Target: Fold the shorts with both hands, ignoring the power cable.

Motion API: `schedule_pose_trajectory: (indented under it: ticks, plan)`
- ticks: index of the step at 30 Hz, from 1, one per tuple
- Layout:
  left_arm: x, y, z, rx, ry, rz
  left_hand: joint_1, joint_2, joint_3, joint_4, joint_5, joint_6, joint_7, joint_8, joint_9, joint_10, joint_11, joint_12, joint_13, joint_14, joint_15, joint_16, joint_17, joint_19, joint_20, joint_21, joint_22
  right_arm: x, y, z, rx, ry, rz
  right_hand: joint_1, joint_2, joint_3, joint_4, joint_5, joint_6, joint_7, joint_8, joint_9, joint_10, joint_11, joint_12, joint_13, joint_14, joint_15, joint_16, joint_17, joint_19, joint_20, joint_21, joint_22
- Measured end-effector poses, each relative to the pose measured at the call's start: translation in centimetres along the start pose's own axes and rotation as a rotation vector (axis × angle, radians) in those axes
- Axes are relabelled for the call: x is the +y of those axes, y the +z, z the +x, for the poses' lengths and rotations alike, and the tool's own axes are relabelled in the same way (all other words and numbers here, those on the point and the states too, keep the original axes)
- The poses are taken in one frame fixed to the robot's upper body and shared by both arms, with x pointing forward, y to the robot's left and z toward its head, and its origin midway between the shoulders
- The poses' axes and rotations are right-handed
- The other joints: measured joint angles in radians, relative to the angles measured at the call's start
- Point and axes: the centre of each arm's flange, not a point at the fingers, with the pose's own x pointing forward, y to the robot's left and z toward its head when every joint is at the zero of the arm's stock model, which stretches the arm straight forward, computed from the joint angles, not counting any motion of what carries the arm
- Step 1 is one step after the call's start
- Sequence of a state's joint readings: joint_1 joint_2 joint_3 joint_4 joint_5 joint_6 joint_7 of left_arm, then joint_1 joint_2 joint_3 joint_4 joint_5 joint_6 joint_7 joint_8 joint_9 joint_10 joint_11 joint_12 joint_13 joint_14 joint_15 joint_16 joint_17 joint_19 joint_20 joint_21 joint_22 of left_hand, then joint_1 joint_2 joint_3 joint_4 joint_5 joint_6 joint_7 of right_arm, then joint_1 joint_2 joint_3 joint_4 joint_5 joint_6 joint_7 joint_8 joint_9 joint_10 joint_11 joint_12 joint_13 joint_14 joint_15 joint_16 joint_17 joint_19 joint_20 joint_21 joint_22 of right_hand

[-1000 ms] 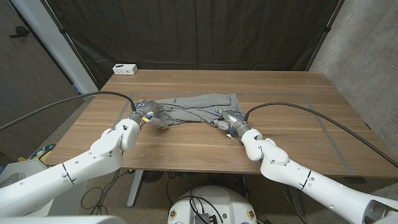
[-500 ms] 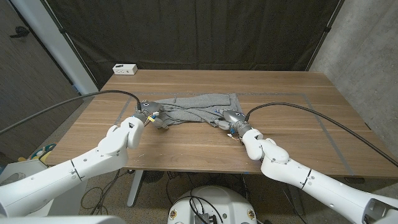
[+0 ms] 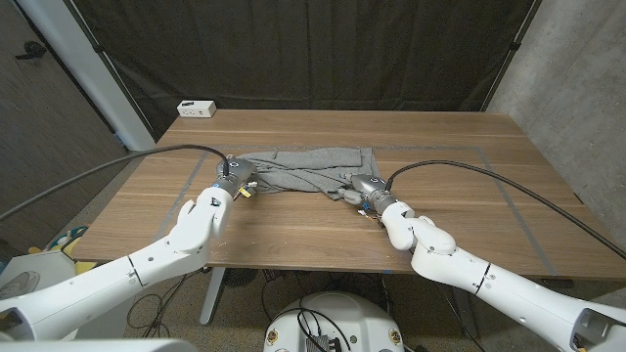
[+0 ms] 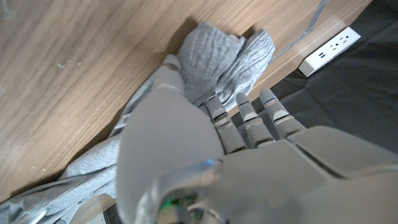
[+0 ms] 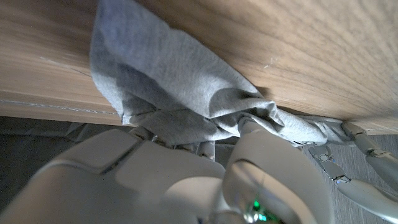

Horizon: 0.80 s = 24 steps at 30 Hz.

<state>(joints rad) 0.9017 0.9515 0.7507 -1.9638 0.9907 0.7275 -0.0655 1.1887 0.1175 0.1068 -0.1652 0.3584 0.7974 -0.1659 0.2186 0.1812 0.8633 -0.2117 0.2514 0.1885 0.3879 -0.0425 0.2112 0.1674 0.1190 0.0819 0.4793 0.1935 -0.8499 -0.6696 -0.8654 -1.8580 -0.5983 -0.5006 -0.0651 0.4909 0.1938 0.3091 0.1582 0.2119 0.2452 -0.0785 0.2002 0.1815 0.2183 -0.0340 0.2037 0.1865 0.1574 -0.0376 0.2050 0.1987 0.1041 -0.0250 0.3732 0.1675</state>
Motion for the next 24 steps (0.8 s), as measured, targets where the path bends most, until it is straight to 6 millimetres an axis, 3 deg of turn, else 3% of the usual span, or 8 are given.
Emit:
schedule_pose_trajectory:
  ticks: [4, 8, 16, 24]
  plan:
    - [-0.2, 0.1, 0.1, 0.01, 0.062, 0.044, 0.097, 0.045, 0.075, 0.0, -0.107, 0.141, -0.033, 0.009, -0.002, 0.117, -0.001, 0.0, 0.001, 0.07, -0.003, -0.002, 0.002, 0.038, -0.017, 0.024, 0.005, 0.0, 0.0, 0.1, -0.001, 0.01, -0.001, 0.0, 0.0, 0.003, 0.003, 0.0, 0.01, 0.005, 0.0, 0.0, 0.014, 0.004, 0.0, 0.0, 0.009, -0.002, 0.0, -0.004, 0.0, 0.0, -0.002, 0.0]
    - [0.1, 0.5, 0.1, 0.004, 0.139, 0.085, 0.126, 0.054, 0.118, 0.003, -0.148, 0.23, -0.034, 0.024, -0.002, 0.171, -0.002, -0.004, 0.005, 0.107, -0.004, -0.008, 0.003, 0.049, -0.028, 0.032, 0.009, 0.0, -0.1, 0.1, -0.003, 0.015, -0.002, -0.007, 0.001, 0.011, 0.003, 0.0, 0.012, 0.002, 0.0, 0.0, 0.014, 0.004, 0.0, 0.0, 0.011, 0.001, 0.0, -0.004, 0.0, 0.0, -0.006, -0.002]
    - [0.4, 1.2, 0.1, -0.014, 0.262, 0.169, 0.136, 0.056, 0.134, 0.011, -0.163, 0.351, -0.035, 0.057, 0.003, 0.193, 0.003, -0.008, 0.01, 0.13, -0.006, -0.008, 0.009, 0.054, -0.034, 0.046, 0.009, 0.1, -0.1, 0.2, -0.01, 0.033, -0.006, -0.009, -0.001, 0.014, 0.0, 0.0, 0.023, 0.002, 0.0, 0.0, 0.021, -0.004, 0.004, 0.0, 0.012, 0.002, 0.0, -0.004, 0.008, 0.0, -0.015, -0.003]
    - [1.2, 1.8, 0.3, -0.038, 0.361, 0.256, 0.136, 0.056, 0.138, 0.015, -0.17, 0.379, -0.041, 0.063, 0.009, 0.198, -0.003, -0.016, 0.01, 0.144, -0.006, -0.008, 0.012, 0.058, -0.038, 0.046, 0.009, 0.1, -0.1, 0.1, -0.013, 0.044, -0.008, -0.017, -0.001, 0.02, 0.003, 0.0, 0.027, -0.002, 0.0, 0.0, 0.025, 0.0, 0.004, 0.0, 0.012, 0.002, 0.0, -0.009, 0.012, 0.002, -0.019, -0.003]
